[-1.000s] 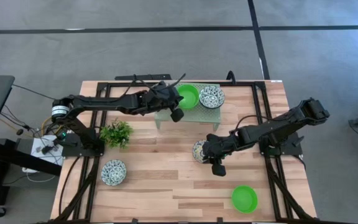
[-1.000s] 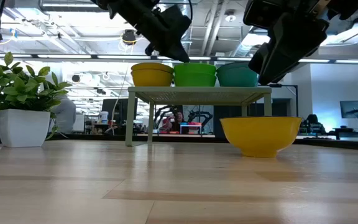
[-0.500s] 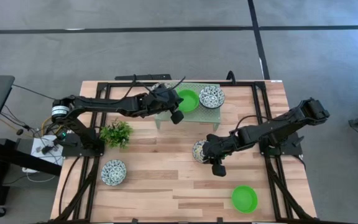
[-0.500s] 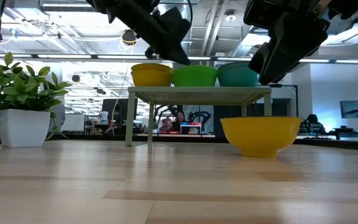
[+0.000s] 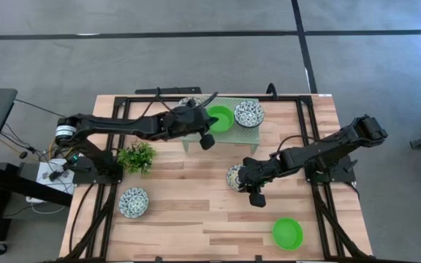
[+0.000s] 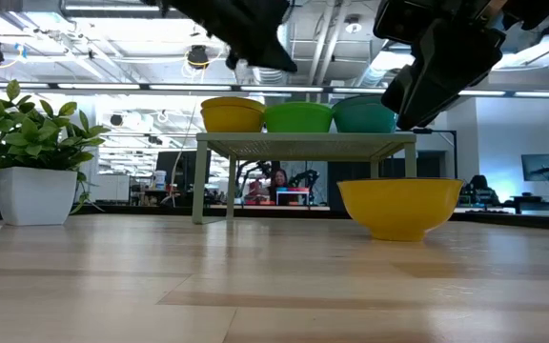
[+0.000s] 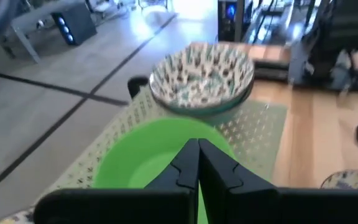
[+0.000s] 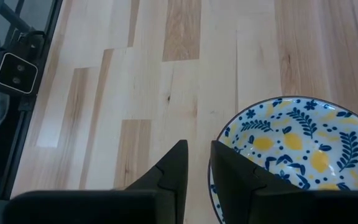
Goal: Pick & Place Mini bowls
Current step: Stack the blue bowl on the blue bowl on the shelf
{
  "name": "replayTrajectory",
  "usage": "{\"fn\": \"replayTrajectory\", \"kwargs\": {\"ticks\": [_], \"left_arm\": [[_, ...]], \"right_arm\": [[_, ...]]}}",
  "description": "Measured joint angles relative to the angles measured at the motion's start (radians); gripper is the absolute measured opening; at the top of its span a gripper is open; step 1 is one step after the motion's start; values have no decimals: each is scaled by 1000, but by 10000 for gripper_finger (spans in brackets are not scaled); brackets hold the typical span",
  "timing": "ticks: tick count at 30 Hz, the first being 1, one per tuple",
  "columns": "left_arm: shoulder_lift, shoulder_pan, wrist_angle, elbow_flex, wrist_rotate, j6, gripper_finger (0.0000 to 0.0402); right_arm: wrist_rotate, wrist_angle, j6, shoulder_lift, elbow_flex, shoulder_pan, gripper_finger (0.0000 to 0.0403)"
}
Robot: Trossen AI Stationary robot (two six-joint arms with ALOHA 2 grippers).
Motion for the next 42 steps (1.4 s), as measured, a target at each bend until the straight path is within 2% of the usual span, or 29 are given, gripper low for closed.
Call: {"fn": "replayTrajectory", "kwargs": {"ticks": [3,6,12,18,22,28,32,38,42], "left_arm": [[-46,-34,-10,0,1,0,4],[-101,-74,-81,1,55,1,8],[-204,-142,-360,1,74,-2,45],[-272,-225,-538,0,75,-97,85],[-293,-292,-560,-37,75,-128,92],[-311,-398,-555,-189,76,-147,91],[-311,-465,-561,-251,79,-240,90],[-312,-532,-660,-264,207,-327,99],[-312,-560,-752,-264,233,-389,125]], "right_arm": [[0,0,0,0,0,0,66],[0,1,0,0,0,-1,66],[1,39,0,0,0,-20,66],[5,114,-64,0,0,-63,66],[5,122,-76,0,0,-85,66],[4,120,-62,0,0,-94,66],[5,121,-36,0,0,-84,66],[4,121,-34,0,0,-77,66],[5,121,-34,0,0,-77,66]]}}
